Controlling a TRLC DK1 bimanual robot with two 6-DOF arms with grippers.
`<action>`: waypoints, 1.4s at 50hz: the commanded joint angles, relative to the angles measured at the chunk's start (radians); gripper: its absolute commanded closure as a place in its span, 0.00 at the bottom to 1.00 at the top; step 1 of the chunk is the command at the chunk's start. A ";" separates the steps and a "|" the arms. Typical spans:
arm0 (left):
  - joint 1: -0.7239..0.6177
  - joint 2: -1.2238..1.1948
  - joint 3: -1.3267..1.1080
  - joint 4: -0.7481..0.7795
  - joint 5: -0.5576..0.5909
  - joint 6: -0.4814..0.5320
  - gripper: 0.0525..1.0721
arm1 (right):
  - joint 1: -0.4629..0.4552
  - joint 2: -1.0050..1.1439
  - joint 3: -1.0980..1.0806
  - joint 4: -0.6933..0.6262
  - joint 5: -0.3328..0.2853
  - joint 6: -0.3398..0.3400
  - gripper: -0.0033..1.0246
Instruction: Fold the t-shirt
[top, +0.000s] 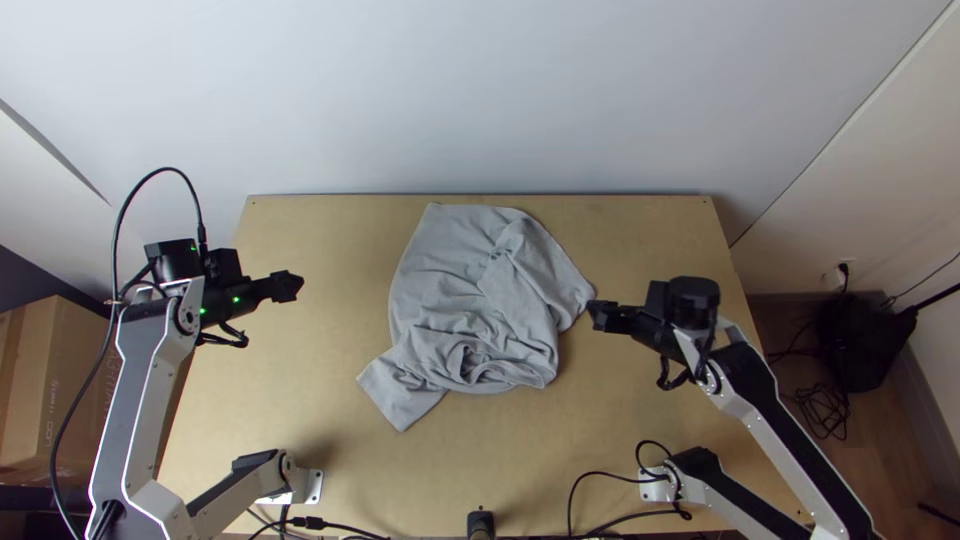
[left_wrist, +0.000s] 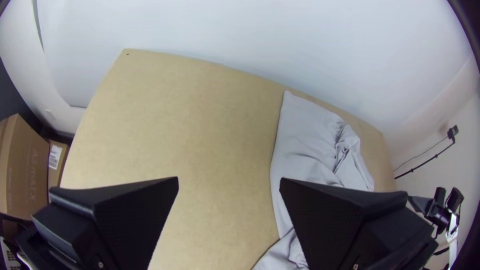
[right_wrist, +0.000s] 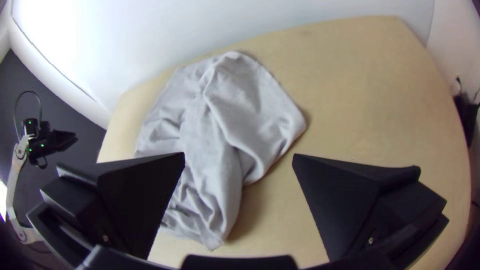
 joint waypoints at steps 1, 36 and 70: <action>0.030 -0.044 0.001 -0.014 0.024 -0.022 0.04 | 0.017 0.079 0.066 -0.043 -0.056 0.129 0.04; 0.141 -0.161 -0.033 -0.138 0.068 -0.008 0.05 | 0.111 0.486 0.201 -0.108 -0.095 0.203 0.47; 0.193 -0.172 -0.005 -0.195 0.068 0.072 0.05 | 0.124 0.744 0.293 -0.014 -0.099 0.190 0.76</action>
